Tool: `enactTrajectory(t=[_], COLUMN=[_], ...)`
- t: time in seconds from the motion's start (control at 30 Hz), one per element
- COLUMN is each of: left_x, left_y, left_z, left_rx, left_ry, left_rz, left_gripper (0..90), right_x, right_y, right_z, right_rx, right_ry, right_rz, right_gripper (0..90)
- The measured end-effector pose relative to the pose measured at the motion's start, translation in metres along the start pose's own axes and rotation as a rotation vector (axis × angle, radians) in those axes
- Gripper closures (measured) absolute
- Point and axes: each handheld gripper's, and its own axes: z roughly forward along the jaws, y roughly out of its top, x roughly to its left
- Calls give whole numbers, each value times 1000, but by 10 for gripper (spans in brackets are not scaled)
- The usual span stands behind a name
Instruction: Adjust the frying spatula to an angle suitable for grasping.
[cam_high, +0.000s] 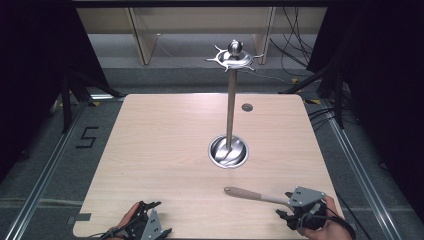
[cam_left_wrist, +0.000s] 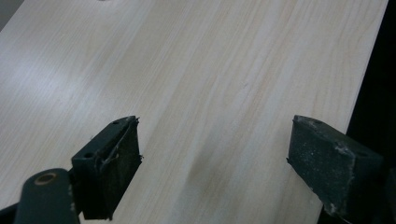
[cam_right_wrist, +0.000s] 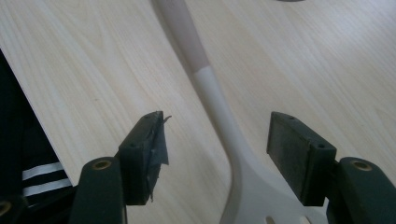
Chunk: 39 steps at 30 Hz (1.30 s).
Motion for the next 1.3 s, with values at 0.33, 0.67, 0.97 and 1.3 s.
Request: enactTrajectory(t=[0.33,0.67,0.97,1.3], left_x=[1,0,0,0], left_y=[0,0,0,-1], left_z=[-1,0,1,2], left_rx=[1,-8,-5,-7], left_ry=[-9,21,16,5], left_rz=[-5,0,0,0], left_gripper=[159,159,160,159], right_x=[-4,-9,-14,-16], right_y=[24,43,54,62], right_z=[17,32,41,57], right_rx=[42,116,161,231], right_ry=[35,72,81,127], right_rz=[-76,-101,-126,-187], right_gripper=[402,427,473,533])
